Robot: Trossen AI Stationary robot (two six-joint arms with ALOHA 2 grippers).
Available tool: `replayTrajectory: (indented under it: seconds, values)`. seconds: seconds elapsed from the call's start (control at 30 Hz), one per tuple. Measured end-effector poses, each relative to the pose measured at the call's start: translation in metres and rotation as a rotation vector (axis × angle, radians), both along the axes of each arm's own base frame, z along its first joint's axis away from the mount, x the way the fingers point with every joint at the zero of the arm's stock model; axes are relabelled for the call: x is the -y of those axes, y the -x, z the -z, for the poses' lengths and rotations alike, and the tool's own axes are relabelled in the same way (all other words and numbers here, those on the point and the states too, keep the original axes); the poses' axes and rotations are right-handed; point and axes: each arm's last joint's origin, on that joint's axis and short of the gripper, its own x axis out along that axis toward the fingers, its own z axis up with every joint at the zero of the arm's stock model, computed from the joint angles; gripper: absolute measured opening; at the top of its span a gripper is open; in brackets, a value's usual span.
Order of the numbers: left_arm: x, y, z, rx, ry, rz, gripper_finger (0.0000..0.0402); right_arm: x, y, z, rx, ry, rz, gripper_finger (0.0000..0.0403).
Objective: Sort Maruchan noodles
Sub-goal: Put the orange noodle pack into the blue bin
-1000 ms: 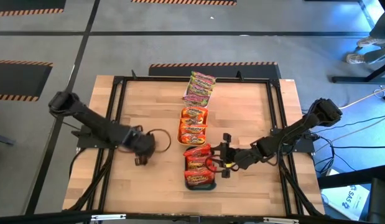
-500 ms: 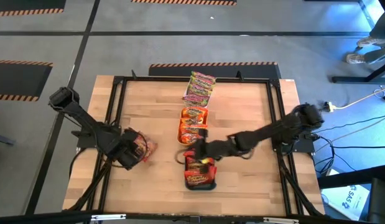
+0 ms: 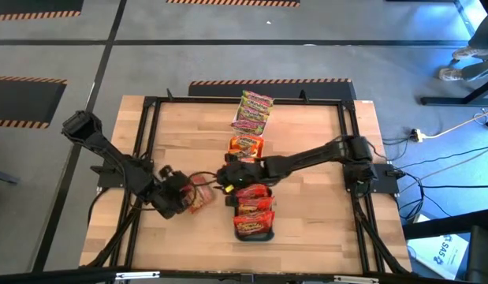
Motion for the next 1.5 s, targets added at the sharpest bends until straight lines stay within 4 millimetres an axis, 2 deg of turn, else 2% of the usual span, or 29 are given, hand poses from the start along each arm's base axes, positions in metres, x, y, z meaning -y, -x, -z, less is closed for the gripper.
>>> replayTrajectory:
  seconds: [0.1, 0.23, 0.47, 0.63, 0.83, 1.0, 1.13, 1.33, 1.5]
  values:
    - [0.002, -0.008, -0.004, 0.053, -0.112, 0.138, 0.0121, 0.004, -0.011, 0.012, 0.006, -0.026, -0.02, 0.0156]
    - [0.0, -0.015, -0.007, 0.072, -0.201, 0.202, 0.0121, 0.001, -0.019, 0.023, 0.019, -0.049, -0.045, 0.0156]
    - [0.001, -0.017, -0.033, 0.051, -0.037, 0.12, 0.0121, 0.0, -0.021, 0.026, 0.027, -0.049, -0.048, 0.016]
    - [0.008, -0.016, -0.045, 0.073, 0.054, 0.059, 0.0121, 0.0, -0.021, 0.027, 0.026, -0.042, -0.052, 0.0209]
    - [0.013, -0.013, -0.045, 0.11, 0.159, -0.058, 0.0121, 0.0, -0.023, 0.038, 0.001, -0.039, -0.052, 0.0292]
    - [0.011, -0.012, -0.044, 0.097, 0.252, -0.18, 0.0125, 0.0, -0.023, 0.044, -0.016, -0.034, -0.053, 0.033]
    - [0.004, -0.012, -0.04, 0.098, 0.318, -0.326, 0.0142, 0.0, -0.023, 0.044, -0.016, -0.019, -0.064, 0.0343]
    - [0.002, -0.013, -0.039, 0.055, 0.377, -0.358, 0.0171, 0.0, -0.023, 0.045, -0.016, -0.006, -0.073, 0.0342]
    - [-0.004, -0.016, -0.032, -0.07, 0.42, -0.377, 0.0213, 0.0, -0.023, 0.045, -0.016, -0.006, -0.072, 0.0343]
